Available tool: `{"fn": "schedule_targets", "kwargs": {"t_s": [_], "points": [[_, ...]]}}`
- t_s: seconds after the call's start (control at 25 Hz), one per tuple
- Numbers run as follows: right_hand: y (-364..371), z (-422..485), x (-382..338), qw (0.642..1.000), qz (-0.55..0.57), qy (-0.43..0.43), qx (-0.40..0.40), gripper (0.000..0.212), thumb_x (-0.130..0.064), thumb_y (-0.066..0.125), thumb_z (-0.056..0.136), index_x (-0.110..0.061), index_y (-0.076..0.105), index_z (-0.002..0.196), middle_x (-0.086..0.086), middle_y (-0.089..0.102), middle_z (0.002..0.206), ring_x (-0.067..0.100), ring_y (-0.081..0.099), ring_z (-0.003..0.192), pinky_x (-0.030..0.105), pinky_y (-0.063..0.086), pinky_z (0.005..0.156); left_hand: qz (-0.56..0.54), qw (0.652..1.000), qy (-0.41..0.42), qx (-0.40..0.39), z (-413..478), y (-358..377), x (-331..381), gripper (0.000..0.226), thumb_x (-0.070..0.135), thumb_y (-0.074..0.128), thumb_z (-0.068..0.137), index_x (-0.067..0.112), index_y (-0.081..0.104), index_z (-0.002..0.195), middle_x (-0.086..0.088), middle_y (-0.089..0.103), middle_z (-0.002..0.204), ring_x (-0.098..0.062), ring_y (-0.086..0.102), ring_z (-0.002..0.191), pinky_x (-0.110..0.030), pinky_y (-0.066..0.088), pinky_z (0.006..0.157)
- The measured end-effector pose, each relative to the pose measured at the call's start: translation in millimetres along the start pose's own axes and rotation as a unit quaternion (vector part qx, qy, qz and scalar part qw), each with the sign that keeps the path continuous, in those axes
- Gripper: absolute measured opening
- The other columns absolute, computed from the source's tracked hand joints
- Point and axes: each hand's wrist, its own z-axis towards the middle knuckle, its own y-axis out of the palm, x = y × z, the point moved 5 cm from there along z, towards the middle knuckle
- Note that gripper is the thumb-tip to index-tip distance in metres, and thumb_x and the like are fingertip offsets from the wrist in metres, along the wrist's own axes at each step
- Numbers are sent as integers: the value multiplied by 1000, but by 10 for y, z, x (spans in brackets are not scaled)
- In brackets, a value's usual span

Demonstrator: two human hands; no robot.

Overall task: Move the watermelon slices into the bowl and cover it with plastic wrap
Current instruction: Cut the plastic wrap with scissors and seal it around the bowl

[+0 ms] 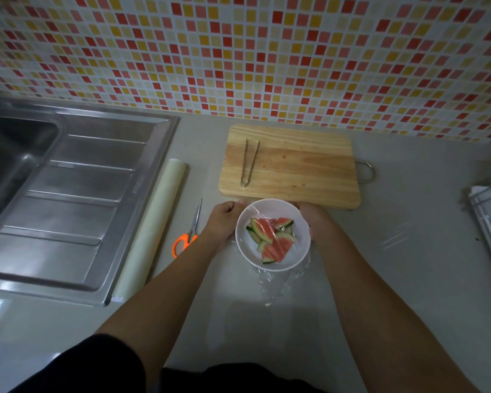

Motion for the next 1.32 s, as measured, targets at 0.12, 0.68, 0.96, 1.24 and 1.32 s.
{"fn": "schedule_targets", "kwargs": {"t_s": [0.12, 0.68, 0.96, 1.24, 1.32], "points": [[-17, -54, 54, 997, 77, -11, 1, 39, -40, 26, 98, -13, 53, 90, 11, 50, 91, 22, 50, 86, 31, 42, 82, 58, 997, 31, 30, -61, -98, -4, 57, 43, 31, 101, 7, 62, 69, -10, 60, 64, -18, 53, 55, -19, 42, 49], [-40, -16, 140, 994, 101, -38, -8, 49, -30, 31, 101, -15, 44, 57, 4, 50, 48, 17, 45, 46, 24, 34, 46, 37, 997, 66, 21, -155, -33, -120, 27, 37, 40, 100, 20, 46, 79, 5, 52, 73, -8, 51, 65, -25, 42, 60], [-74, -45, 162, 992, 121, -26, -37, 44, -42, 38, 95, -16, 61, 67, 4, 62, 66, 19, 56, 61, 28, 42, 63, 61, 997, 48, 8, -127, -122, -41, 38, 51, 53, 90, 18, 56, 71, 3, 57, 66, -13, 53, 63, -30, 43, 62], [-20, -67, 171, 976, 199, 6, -90, 30, -39, 56, 90, -19, 66, 69, 2, 65, 66, 21, 58, 67, 31, 46, 64, -42, 993, 104, -40, -197, -25, 85, 27, 21, 51, 98, 11, 49, 73, -1, 54, 59, -4, 49, 45, -17, 40, 44], [19, -50, 198, 964, 252, 27, -84, 32, -39, 55, 90, -18, 65, 69, 2, 68, 58, 22, 59, 69, 34, 48, 65, -43, 994, 89, -39, -176, -12, 53, 28, 25, 47, 99, 15, 49, 74, -2, 54, 60, -4, 49, 44, -18, 40, 43]]}}
